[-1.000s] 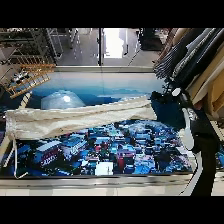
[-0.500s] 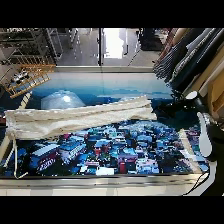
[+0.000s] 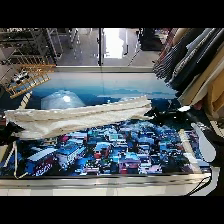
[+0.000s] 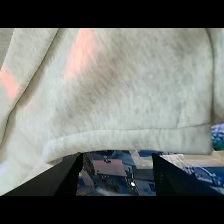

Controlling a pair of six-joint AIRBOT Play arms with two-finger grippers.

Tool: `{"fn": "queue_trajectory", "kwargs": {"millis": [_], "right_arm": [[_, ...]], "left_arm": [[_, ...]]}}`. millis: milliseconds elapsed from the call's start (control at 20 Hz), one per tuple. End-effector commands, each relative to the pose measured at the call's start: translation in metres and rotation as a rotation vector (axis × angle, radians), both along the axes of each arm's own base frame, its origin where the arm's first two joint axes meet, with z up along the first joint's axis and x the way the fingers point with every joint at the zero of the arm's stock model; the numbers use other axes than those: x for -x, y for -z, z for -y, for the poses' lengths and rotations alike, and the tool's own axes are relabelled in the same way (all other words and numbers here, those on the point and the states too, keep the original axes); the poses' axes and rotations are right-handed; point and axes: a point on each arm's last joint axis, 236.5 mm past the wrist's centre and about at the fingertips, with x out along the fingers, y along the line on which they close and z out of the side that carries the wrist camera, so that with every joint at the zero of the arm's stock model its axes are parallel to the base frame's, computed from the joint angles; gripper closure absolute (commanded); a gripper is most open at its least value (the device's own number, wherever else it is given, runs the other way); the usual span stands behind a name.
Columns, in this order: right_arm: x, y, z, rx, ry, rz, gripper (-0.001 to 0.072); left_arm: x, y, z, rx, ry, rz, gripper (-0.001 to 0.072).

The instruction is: Fold the clothes and pants, and hang the long-sleeved shirts on hangers.

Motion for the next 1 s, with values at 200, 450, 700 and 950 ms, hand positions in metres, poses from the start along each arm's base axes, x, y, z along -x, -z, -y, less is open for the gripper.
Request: {"fn": "queue_trajectory", "kwargs": {"millis": [200, 450, 700, 950], "right_arm": [[-0.025, 0.02, 0.002, 0.031, 0.13, 0.023, 0.0147], [-0.036, 0.027, 0.009, 0.047, 0.207, 0.024, 0.0191], [-0.067, 0.011, 0.005, 0.079, 0.291, 0.118, 0.0677], [-0.091, -0.108, 0.028, 0.242, 0.012, 0.422, 0.0679]], "left_arm": [[0.006, 0.025, -0.019, -0.054, -0.091, -0.073, 0.0105], [0.003, 0.057, -0.009, -0.001, -0.101, -0.116, 0.0121], [-0.042, 0.033, -0.009, 0.083, -0.198, 0.043, 0.0687], [-0.084, -0.084, -0.017, 0.029, 0.019, 0.217, 0.0687]]}}
